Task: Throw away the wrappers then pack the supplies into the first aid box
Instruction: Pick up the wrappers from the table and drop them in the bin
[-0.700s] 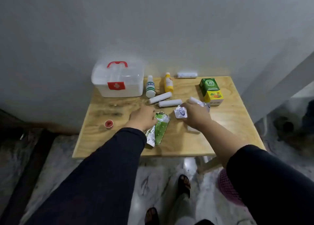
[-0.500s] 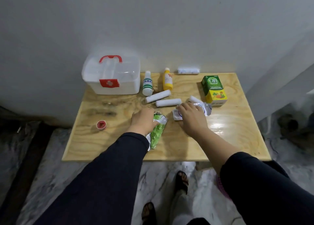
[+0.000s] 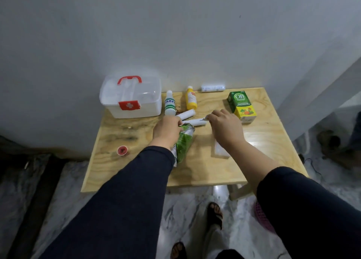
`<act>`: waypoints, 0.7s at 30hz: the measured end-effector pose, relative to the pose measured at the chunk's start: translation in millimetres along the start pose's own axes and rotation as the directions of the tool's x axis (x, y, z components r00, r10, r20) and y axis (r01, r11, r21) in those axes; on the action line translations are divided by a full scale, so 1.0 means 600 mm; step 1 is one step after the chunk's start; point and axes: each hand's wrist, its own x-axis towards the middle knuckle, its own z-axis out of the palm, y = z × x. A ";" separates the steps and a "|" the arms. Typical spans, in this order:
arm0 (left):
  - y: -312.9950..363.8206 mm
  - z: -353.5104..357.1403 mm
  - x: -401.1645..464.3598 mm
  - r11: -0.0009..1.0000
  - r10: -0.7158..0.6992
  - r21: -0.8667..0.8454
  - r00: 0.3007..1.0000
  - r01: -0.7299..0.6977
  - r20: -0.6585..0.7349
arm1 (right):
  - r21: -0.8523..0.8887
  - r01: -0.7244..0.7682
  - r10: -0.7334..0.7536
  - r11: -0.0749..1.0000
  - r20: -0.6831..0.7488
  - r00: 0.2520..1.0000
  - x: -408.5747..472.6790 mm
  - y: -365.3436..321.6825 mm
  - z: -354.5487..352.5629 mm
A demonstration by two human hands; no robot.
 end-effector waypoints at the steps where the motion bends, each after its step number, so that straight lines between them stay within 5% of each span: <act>1: 0.008 -0.011 -0.005 1.000 0.020 -0.003 1.000 -0.020 -0.017 | 0.018 -0.037 0.037 0.999 -0.019 0.999 -0.002 0.001 -0.018; 10: 0.178 -0.055 -0.043 0.955 0.281 -0.059 0.952 -0.289 -0.119 | 0.209 -0.472 0.503 0.857 -0.132 0.854 -0.091 0.095 -0.150; 21: 0.466 0.146 -0.115 0.858 0.505 -0.146 0.861 -0.493 0.061 | 0.287 -0.785 0.825 0.548 -0.036 0.563 -0.293 0.331 -0.204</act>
